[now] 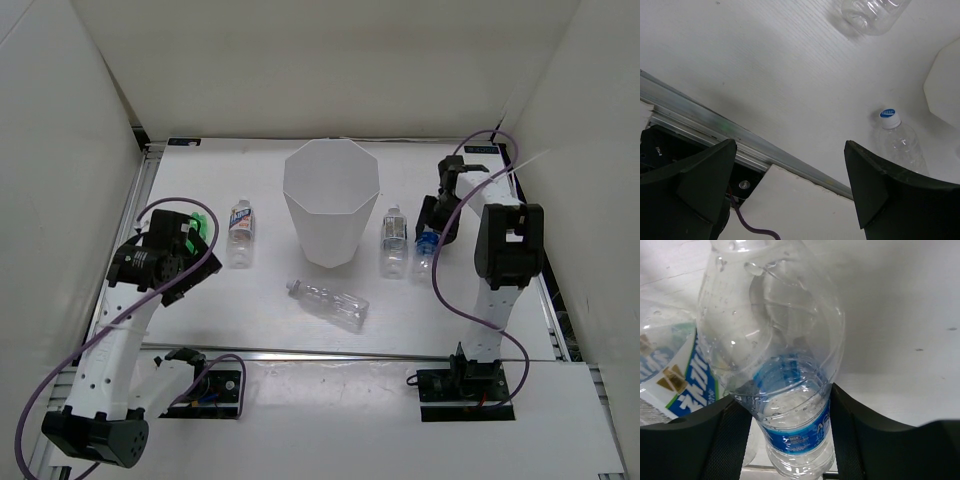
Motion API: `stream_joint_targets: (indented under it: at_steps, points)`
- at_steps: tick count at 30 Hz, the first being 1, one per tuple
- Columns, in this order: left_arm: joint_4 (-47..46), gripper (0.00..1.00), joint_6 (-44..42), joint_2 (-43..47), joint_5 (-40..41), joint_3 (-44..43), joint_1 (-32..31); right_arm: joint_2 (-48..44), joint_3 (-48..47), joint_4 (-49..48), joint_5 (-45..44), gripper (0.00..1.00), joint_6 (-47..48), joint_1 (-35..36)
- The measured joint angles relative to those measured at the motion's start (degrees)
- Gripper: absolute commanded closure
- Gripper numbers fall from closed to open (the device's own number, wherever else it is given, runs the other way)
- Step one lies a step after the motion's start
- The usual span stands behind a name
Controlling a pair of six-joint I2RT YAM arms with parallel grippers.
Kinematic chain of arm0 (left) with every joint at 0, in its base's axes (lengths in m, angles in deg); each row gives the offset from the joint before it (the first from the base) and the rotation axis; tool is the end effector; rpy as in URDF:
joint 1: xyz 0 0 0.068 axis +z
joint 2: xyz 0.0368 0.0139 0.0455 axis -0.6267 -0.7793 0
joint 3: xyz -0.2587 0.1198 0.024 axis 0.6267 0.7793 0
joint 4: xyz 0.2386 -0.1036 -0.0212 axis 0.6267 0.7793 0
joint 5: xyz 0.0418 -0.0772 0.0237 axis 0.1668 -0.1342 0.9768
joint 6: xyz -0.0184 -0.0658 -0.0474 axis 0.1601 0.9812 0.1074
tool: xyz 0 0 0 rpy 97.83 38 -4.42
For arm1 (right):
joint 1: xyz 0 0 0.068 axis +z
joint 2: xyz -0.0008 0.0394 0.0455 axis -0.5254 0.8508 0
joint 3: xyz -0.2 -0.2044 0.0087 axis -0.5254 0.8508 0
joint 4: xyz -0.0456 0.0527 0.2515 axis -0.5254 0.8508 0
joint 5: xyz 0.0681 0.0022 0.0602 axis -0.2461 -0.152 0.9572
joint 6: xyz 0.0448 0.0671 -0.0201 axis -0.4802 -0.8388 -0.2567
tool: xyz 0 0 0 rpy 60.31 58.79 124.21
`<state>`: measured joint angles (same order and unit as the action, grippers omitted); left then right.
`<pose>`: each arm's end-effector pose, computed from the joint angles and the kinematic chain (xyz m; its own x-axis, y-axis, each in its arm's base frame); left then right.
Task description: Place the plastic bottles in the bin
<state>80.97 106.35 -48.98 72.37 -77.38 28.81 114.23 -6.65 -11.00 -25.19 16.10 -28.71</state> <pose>0.1490 -0.0104 0.3074 -0.6980 -0.5641 -0.4412 -0.5612 0.8135 -0.1524 0.4104 0.0244 0.1535 -0.9457 0.2862 -0.1543 0.2739 0.9569 0.0965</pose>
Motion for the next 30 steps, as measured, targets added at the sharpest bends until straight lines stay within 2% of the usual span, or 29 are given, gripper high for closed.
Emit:
stream_joint_targets:
  at_steps: [4,8,12,15,19,23,30]
  points:
    - [-0.46,0.00,0.11,0.52,-1.62,1.44,0.00,-0.37,-2.12,2.43,-1.92,0.53,-1.27,-1.73]
    - [-1.90,0.00,0.02,-0.11,-3.43,1.57,0.00,-2.47,-12.48,5.46,-0.57,0.53,-3.10,-6.69]
    - [-4.20,0.00,-0.57,-1.09,-5.05,1.57,0.00,-7.04,-27.32,4.26,5.53,0.47,-6.05,-10.78]
    - [-5.66,0.00,-1.09,-1.97,-5.90,1.57,0.00,-12.72,-34.38,0.13,13.29,0.47,-10.25,-11.10]
    - [-7.04,0.00,-1.77,-3.80,-7.41,1.57,0.00,-20.26,-35.36,-8.41,26.51,0.45,-18.38,-9.14]
    - [-7.54,0.00,-2.47,-4.52,-8.52,1.57,0.00,-20.68,-35.60,-14.91,35.32,0.45,-22.69,-5.42]
    - [-7.45,0.00,-3.43,-3.37,-8.92,2.27,0.00,-15.10,-36.52,-17.75,40.30,0.42,-20.92,8.04]
